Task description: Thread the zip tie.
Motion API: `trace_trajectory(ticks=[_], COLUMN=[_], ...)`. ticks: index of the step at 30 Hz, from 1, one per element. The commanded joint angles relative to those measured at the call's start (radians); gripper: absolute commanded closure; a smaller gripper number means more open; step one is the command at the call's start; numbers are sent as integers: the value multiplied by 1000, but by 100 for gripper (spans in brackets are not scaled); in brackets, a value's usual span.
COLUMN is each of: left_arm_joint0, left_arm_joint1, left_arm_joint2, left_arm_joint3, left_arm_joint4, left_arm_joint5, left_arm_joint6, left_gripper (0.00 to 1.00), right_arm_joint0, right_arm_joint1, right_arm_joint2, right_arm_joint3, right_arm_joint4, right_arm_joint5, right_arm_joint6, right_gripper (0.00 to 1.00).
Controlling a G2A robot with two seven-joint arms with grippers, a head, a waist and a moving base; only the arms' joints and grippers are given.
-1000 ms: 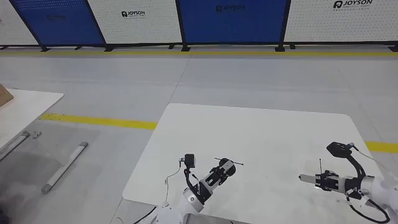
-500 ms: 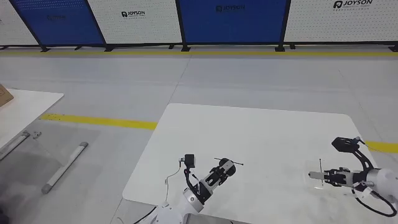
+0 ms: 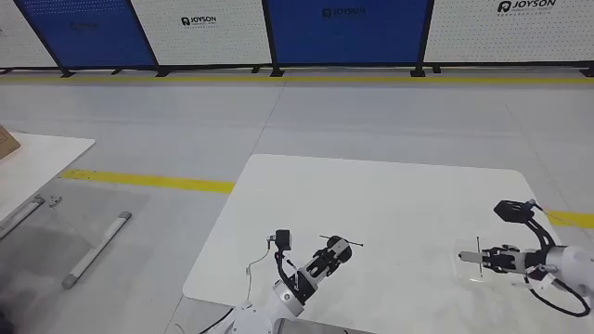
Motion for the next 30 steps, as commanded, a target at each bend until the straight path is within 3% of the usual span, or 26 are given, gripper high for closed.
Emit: trace_trajectory(ticks=[1, 9, 17, 20, 24, 25, 26, 27, 30], left_arm_joint0=[0, 0, 0, 0, 0, 0, 0, 0, 0], left_arm_joint1=[0, 0, 0, 0, 0, 0, 0, 0, 0], left_arm_joint2=[0, 0, 0, 0, 0, 0, 0, 0, 0], left_arm_joint3=[0, 0, 0, 0, 0, 0, 0, 0, 0], left_arm_joint4=[0, 0, 0, 0, 0, 0, 0, 0, 0], left_arm_joint5=[0, 0, 0, 0, 0, 0, 0, 0, 0], left_arm_joint6=[0, 0, 0, 0, 0, 0, 0, 0, 0], left_gripper=[100, 100, 100, 100, 100, 100, 100, 100, 100], right_arm_joint0=[32, 196, 196, 186, 192, 191, 189, 188, 188], right_arm_joint1=[3, 15, 15, 15, 17, 18, 20, 21, 25], right_arm_joint2=[-32, -235, -235, -252, -243, -237, -231, -228, -223], right_arm_joint3=[22, 181, 181, 173, 183, 185, 189, 189, 186], right_arm_joint4=[3, -17, -17, -89, -61, -50, -43, -44, -61], right_arm_joint5=[-3, 115, 115, 196, 165, 151, 141, 139, 166], right_arm_joint6=[6, 6, 6, -39, -26, -28, -28, -26, -21], right_gripper=[0, 0, 0, 0, 0, 10, 44, 54, 52])
